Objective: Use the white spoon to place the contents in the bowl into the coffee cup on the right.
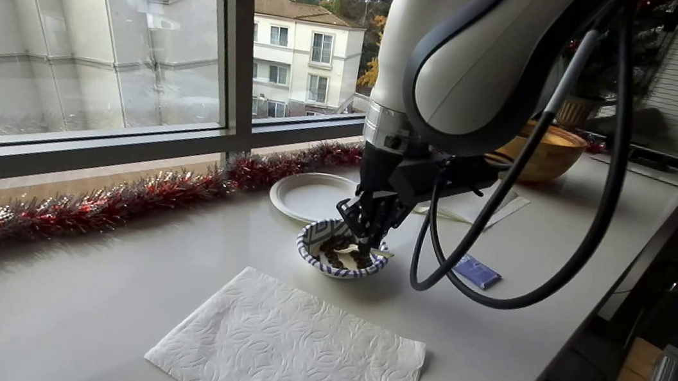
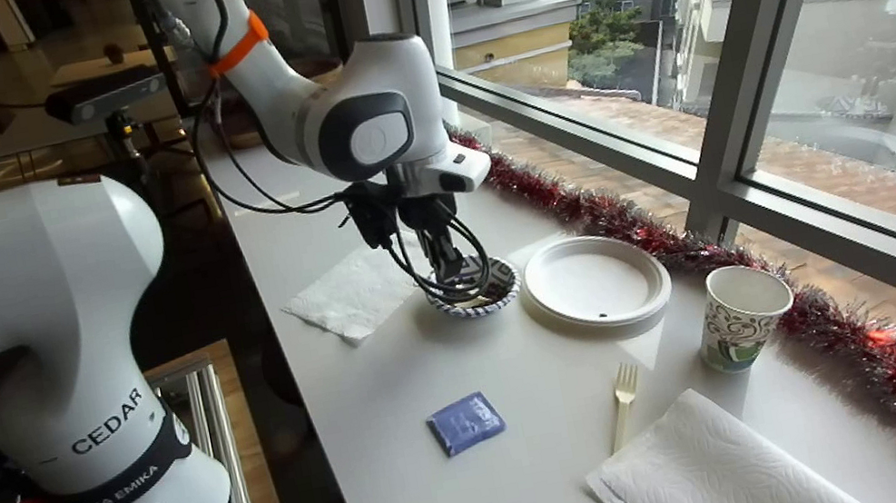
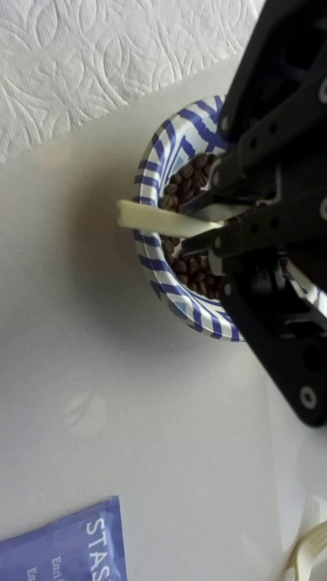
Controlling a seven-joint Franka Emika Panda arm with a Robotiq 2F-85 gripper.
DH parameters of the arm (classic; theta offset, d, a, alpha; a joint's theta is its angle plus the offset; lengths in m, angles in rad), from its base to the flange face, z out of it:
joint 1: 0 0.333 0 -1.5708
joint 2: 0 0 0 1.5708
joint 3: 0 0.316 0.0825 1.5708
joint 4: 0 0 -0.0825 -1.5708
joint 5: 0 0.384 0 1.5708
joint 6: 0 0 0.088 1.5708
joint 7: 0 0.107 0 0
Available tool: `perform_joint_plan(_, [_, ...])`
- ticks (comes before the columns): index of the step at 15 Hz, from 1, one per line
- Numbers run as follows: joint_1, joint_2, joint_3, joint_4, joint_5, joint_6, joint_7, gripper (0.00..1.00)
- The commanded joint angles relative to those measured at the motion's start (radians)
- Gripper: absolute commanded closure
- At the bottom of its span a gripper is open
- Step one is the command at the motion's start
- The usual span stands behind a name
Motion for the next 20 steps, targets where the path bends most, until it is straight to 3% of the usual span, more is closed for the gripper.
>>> perform_joint_plan(1, [-0.029, 0.026, 0.026, -0.026, 0.005, 0.065, -0.019, 0.97])
perform_joint_plan(11, [-0.098, 0.07, 0.124, -0.072, 0.017, 0.167, -0.019, 0.97])
perform_joint_plan(16, [-0.187, 0.118, 0.235, -0.066, 0.032, 0.211, -0.021, 0.97])
perform_joint_plan(20, [-0.3, 0.158, 0.363, -0.054, 0.048, 0.267, -0.022, 0.97])
